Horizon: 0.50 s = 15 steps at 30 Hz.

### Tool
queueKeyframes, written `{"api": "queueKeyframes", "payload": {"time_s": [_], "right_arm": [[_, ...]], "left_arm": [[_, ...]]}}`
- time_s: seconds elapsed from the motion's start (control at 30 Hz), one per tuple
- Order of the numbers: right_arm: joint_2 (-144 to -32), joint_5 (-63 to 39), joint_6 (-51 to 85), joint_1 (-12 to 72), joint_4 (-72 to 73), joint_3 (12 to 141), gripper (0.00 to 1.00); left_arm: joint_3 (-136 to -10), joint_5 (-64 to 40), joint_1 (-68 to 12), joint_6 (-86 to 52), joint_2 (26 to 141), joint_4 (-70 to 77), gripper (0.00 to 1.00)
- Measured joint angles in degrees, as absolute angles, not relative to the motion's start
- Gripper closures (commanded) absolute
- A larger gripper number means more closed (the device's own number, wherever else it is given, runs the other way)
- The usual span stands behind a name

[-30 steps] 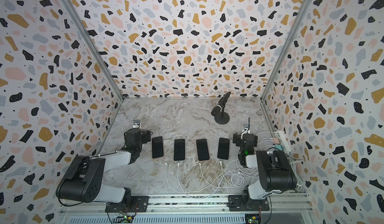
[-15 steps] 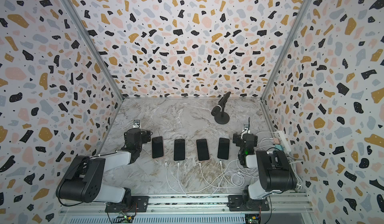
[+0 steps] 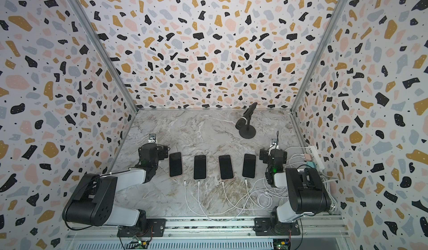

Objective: Unplug the charging cable from the phone
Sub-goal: Reset both arms

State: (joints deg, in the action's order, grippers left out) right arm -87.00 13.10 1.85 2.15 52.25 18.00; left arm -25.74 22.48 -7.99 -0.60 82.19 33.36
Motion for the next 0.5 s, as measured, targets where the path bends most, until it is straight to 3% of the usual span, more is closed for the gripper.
{"api": "queueKeyframes", "payload": {"time_s": [0.5], "right_arm": [[-87.0,13.1,1.8,2.2,52.2,18.0,0.00]], "left_arm": [[-26.3,22.0,-8.0,-0.4,82.3,32.4,0.01]]}}
